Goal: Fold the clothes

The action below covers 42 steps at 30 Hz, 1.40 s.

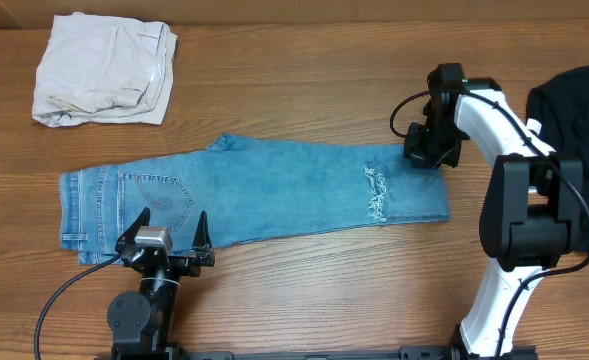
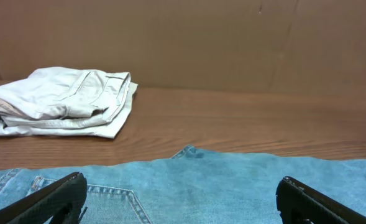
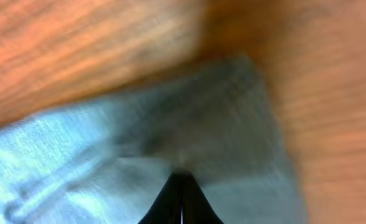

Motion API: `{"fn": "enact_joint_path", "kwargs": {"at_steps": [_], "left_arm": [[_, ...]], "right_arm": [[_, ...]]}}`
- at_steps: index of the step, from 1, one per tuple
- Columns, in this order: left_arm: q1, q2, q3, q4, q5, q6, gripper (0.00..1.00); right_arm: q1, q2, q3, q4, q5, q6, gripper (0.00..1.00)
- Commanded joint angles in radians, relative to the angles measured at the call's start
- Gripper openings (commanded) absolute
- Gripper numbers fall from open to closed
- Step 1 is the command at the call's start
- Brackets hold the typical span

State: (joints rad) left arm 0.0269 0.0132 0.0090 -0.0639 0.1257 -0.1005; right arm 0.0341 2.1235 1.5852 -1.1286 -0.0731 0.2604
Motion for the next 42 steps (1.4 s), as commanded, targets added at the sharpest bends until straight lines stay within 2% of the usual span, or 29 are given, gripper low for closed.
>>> {"fn": "enact_joint_path", "kwargs": {"at_steps": [1, 4, 9, 15, 27, 31, 34, 36, 37, 39, 42], "left_arm": [[0.006, -0.009, -0.004, -0.003, -0.006, 0.016, 1.00], [0.006, -0.009, -0.004, -0.003, -0.006, 0.016, 1.00], [0.006, -0.009, -0.004, -0.003, -0.006, 0.016, 1.00], [0.006, -0.009, -0.004, -0.003, -0.006, 0.016, 1.00], [0.006, -0.009, -0.004, -0.003, -0.006, 0.016, 1.00], [0.006, -0.009, -0.004, -0.003, -0.006, 0.016, 1.00], [0.006, -0.009, -0.004, -0.003, -0.006, 0.016, 1.00], [0.006, -0.009, -0.004, -0.003, -0.006, 0.016, 1.00], [0.006, -0.009, -0.004, -0.003, -0.006, 0.016, 1.00], [0.006, -0.009, -0.004, -0.003, -0.006, 0.016, 1.00], [0.006, -0.009, -0.004, -0.003, -0.006, 0.016, 1.00]], "right_arm": [[-0.002, -0.058, 0.147, -0.103, 0.072, -0.001, 0.04], [-0.002, -0.077, 0.281, -0.290, 0.081, 0.006, 0.04], [-0.002, -0.079, 0.259, -0.411, 0.079, 0.006, 0.04], [-0.002, -0.079, 0.116, -0.341, 0.066, 0.029, 0.04], [-0.002, -0.079, -0.233, -0.018, 0.060, 0.033, 0.04], [-0.003, -0.084, -0.214, -0.007, 0.065, 0.055, 0.04], [-0.011, -0.106, -0.122, -0.067, 0.066, 0.054, 0.04], [-0.021, -0.124, -0.051, -0.118, 0.081, 0.051, 0.10], [-0.032, -0.133, -0.013, -0.145, 0.094, 0.050, 0.20], [-0.070, -0.140, 0.048, -0.174, 0.116, 0.043, 0.33], [-0.133, -0.135, 0.052, -0.154, 0.102, 0.011, 0.40]]}}
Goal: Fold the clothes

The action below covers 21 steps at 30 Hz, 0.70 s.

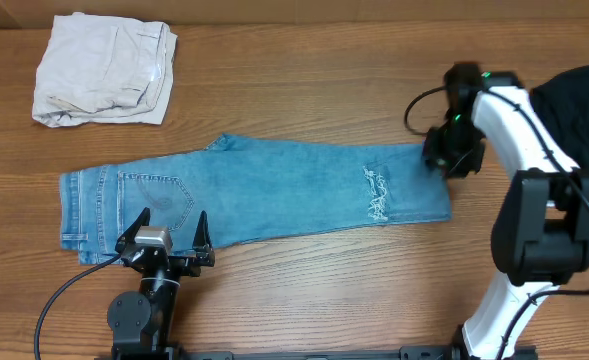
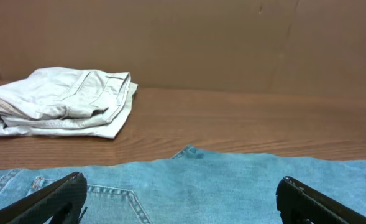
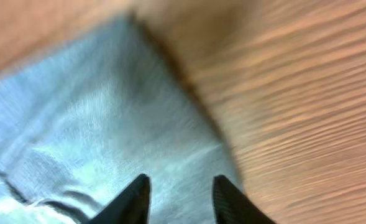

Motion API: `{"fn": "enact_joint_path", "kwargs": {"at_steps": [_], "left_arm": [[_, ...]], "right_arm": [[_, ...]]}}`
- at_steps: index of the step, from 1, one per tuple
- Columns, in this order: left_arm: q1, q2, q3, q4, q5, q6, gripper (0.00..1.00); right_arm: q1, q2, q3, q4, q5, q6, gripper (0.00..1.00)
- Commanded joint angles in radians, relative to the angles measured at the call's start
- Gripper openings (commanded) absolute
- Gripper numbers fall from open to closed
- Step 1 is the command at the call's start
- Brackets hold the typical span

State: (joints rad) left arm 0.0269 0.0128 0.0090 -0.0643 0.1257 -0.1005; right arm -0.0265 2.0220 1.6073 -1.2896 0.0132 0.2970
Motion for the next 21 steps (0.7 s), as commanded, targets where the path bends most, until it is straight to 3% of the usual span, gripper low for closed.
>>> {"fn": "enact_joint_path", "kwargs": {"at_steps": [1, 7, 13, 21], "left_arm": [[0.006, -0.008, -0.004, -0.002, -0.006, 0.016, 1.00], [0.006, -0.008, -0.004, -0.002, -0.006, 0.016, 1.00], [0.006, -0.008, -0.004, -0.002, -0.006, 0.016, 1.00], [0.006, -0.008, -0.004, -0.002, -0.006, 0.016, 1.00]], "right_arm": [[-0.089, -0.029, 0.029, 0.017, -0.018, -0.061, 0.40], [-0.134, -0.016, -0.004, 0.071, -0.212, -0.274, 0.68], [-0.137, -0.016, -0.084, 0.127, -0.282, -0.384, 0.69], [-0.144, -0.016, -0.217, 0.235, -0.282, -0.383, 0.66]]}}
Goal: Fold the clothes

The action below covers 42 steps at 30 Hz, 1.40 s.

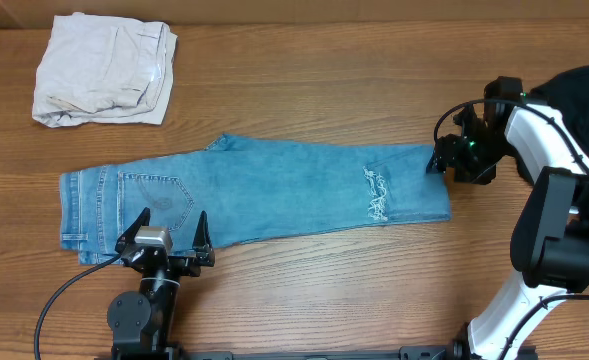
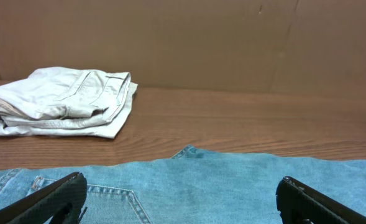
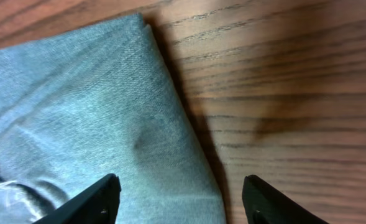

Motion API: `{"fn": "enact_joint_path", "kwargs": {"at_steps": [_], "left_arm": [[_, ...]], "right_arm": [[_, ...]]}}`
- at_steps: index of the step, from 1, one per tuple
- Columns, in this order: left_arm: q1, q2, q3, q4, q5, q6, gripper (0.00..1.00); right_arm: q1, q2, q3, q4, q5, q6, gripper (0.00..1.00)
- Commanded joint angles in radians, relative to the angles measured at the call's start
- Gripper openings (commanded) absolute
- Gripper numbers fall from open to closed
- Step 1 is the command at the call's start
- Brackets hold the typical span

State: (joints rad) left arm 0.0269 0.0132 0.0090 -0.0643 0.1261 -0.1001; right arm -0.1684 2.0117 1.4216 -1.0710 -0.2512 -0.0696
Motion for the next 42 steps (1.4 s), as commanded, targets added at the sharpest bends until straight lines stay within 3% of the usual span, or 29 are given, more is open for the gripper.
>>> {"fn": "enact_joint_path", "kwargs": {"at_steps": [1, 6, 9, 12, 13, 14, 20, 27, 34, 42], "left_arm": [[0.006, -0.009, -0.004, -0.002, -0.006, 0.015, 1.00], [0.006, -0.009, -0.004, -0.002, -0.006, 0.015, 1.00], [0.006, -0.009, -0.004, -0.002, -0.006, 0.015, 1.00], [0.006, -0.009, -0.004, -0.002, -0.006, 0.015, 1.00], [0.006, -0.009, -0.004, -0.002, -0.006, 0.015, 1.00], [0.006, -0.009, -0.004, -0.002, -0.006, 0.015, 1.00], [0.006, -0.009, -0.004, -0.002, -0.006, 0.015, 1.00], [0.006, -0.009, -0.004, -0.002, -0.006, 0.015, 1.00], [0.006, -0.009, -0.004, -0.002, -0.006, 0.015, 1.00], [0.006, -0.009, -0.004, -0.003, -0.006, 0.015, 1.00]], "right_arm": [[-0.002, -0.006, -0.042, 0.025, -0.026, -0.015, 0.66], [-0.002, -0.006, -0.107, 0.080, -0.078, -0.013, 0.62], [-0.002, -0.006, -0.126, 0.088, -0.080, -0.013, 0.46], [-0.002, -0.006, -0.127, 0.087, -0.080, -0.005, 0.21], [-0.002, -0.006, -0.126, 0.089, -0.080, -0.005, 0.08], [-0.002, -0.006, -0.125, 0.091, -0.080, -0.005, 0.04], [-0.029, -0.012, -0.013, -0.001, -0.011, 0.071, 0.04], [-0.033, -0.034, 0.211, -0.198, 0.221, 0.157, 0.04], [-0.014, -0.067, 0.230, -0.244, 0.426, 0.253, 0.04], [0.028, -0.161, 0.244, -0.257, 0.441, 0.280, 0.04]]}}
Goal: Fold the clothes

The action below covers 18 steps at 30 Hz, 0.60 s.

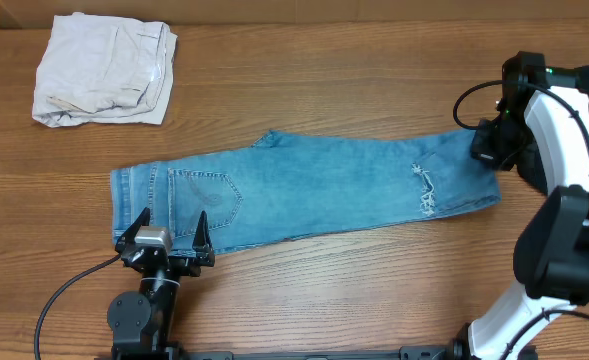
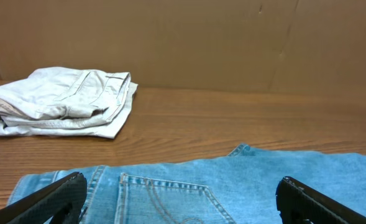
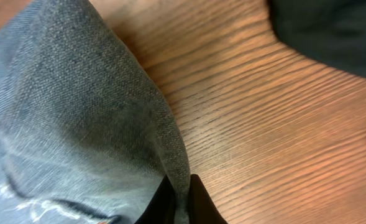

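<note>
Blue jeans (image 1: 304,190) lie flat across the table, waistband on the left, leg hem on the right. My right gripper (image 1: 490,148) is shut on the far hem corner; in the right wrist view the denim (image 3: 77,118) is pinched between the two dark fingers (image 3: 163,202). My left gripper (image 1: 164,238) stands open at the near edge of the jeans' seat, its fingers (image 2: 52,196) apart over the back pocket (image 2: 164,196). A folded white garment (image 1: 104,70) lies at the back left.
A black garment (image 1: 579,95) lies at the right edge behind the right arm, also dark at the top of the right wrist view (image 3: 332,31). Bare wooden table (image 1: 324,90) surrounds the jeans. A brown wall (image 2: 201,37) backs the table.
My right gripper was open beside the hem corner; now it is shut on that corner and sits further right. The jeans have shifted rightward. The left gripper has not moved.
My right gripper was shut at the jeans' far hem corner. Then it stood slightly open over the hem, then wide open just right of it. Now it grips the corner and the whole pair lies further right.
</note>
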Motion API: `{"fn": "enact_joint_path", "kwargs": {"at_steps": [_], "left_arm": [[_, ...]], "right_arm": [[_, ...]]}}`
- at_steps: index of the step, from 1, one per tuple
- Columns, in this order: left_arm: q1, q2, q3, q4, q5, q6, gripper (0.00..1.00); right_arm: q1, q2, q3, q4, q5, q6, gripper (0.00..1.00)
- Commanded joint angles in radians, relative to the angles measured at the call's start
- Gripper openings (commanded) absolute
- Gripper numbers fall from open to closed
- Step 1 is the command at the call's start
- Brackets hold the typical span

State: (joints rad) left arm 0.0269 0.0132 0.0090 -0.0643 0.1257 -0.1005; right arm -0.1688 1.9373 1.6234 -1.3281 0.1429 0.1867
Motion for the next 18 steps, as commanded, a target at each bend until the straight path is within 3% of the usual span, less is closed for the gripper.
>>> {"fn": "enact_joint_path", "kwargs": {"at_steps": [1, 18], "left_arm": [[0.006, -0.009, -0.004, -0.002, -0.006, 0.016, 1.00], [0.006, -0.009, -0.004, -0.002, -0.006, 0.016, 1.00]], "right_arm": [[0.044, -0.097, 0.047, -0.003, 0.044, 0.024, 0.04], [0.315, -0.101, -0.049, 0.006, 0.010, 0.081, 0.04]]}}
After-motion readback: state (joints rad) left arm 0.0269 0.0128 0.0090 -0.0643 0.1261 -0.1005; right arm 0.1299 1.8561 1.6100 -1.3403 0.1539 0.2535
